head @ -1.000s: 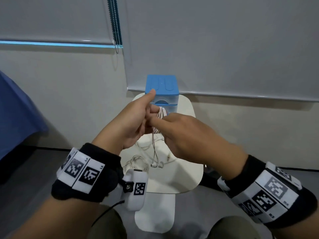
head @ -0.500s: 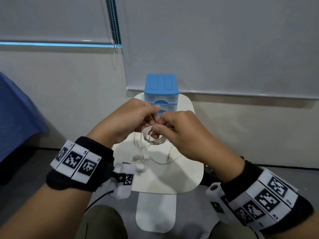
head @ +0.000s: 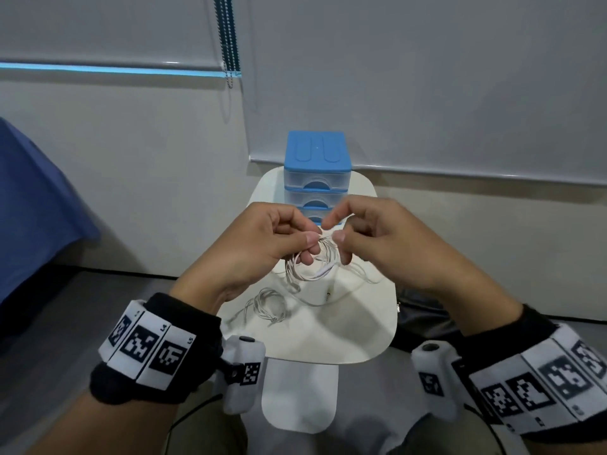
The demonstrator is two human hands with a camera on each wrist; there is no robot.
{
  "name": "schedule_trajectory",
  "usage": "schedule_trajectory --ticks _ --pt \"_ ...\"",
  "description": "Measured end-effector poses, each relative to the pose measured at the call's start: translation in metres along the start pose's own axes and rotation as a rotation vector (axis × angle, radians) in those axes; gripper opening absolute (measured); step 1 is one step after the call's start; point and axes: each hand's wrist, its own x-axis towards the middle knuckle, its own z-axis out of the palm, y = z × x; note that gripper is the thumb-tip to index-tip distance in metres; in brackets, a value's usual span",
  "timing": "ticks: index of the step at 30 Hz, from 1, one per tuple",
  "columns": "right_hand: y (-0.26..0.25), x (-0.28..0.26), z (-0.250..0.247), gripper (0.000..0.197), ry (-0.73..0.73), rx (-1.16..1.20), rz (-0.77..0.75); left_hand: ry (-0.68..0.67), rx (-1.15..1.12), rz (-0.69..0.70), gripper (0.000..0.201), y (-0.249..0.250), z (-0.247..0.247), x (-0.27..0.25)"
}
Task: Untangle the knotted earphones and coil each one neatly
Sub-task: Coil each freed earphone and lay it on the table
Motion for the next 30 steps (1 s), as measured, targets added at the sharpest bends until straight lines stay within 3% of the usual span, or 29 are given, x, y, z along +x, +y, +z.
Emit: schedule_trajectory --ticks 6,10,15,20,23,26,30 --pt "-0.003 0.001 -0.011 0.004 0.091 -0.627 -0.192 0.004 -0.052 0.034 0.004 0.003 0.010 -0.002" --pt "0.004 0.004 0.000 0.005 0.210 -0.652 -0.242 0.033 -0.133 0.052 0.004 0.001 0.018 -0.002" --pt "0.005 0.007 0.007 0.014 0.256 -0.368 -0.140 0.071 -0.191 0.091 0.005 -0.005 0.020 -0.004" --pt "0.000 0.005 0.017 0.010 0.191 0.327 0.077 0.132 -0.191 0.162 0.004 -0.007 0.023 -0.003" --pt "-0.003 0.004 0.017 0.020 0.163 0.701 0.142 0.184 -0.164 0.218 0.003 -0.008 0.023 -0.004" --pt "-0.006 0.005 0.019 0.030 0.175 0.597 0.091 0.228 -0.134 0.241 0.002 -0.008 0.022 -0.005" --pt "-0.009 0.006 0.022 0.035 0.211 0.529 0.084 0.178 -0.177 0.224 0.005 -0.011 0.015 -0.004"
